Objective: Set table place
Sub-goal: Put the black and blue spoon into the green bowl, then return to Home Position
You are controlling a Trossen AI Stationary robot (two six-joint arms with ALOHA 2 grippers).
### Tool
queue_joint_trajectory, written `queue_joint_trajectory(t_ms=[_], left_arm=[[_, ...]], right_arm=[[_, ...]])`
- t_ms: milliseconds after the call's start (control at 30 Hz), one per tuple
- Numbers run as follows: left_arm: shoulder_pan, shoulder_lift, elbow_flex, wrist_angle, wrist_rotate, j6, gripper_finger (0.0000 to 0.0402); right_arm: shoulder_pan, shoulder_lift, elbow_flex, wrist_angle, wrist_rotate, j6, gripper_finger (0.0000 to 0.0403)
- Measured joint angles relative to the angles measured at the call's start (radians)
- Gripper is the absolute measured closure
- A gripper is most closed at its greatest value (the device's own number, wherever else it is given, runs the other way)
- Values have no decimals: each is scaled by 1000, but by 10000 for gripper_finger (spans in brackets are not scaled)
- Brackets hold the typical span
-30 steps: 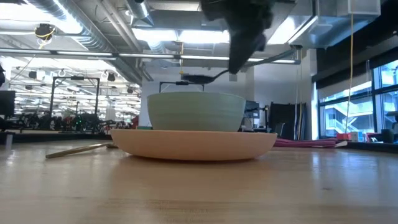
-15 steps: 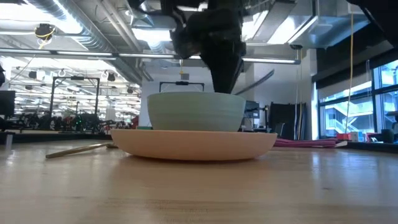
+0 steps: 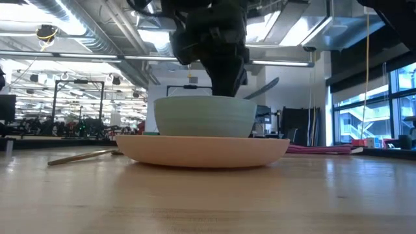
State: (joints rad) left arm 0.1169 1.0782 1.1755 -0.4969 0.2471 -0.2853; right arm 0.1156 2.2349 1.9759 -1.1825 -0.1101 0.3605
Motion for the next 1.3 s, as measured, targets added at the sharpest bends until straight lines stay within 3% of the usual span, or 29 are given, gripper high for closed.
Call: queue_joint_trajectory(t_ms=[467, 833, 1033, 1200, 1300], left_arm=[[0, 0, 0, -5, 0, -18, 400], [0, 0, 0, -5, 0, -18, 382], [0, 0, 0, -5, 0, -20, 383], [0, -13, 0, -11, 7, -30, 394], [0, -41, 2, -19, 9, -53, 400]], right_arm=[[7, 21, -34, 14, 5, -23, 386], [7, 25, 20, 7, 14, -31, 324], [13, 25, 143, -106, 16, -29, 316], [40, 25, 368, -351, 88, -29, 321], [66, -71, 325, -382, 186, -28, 321]])
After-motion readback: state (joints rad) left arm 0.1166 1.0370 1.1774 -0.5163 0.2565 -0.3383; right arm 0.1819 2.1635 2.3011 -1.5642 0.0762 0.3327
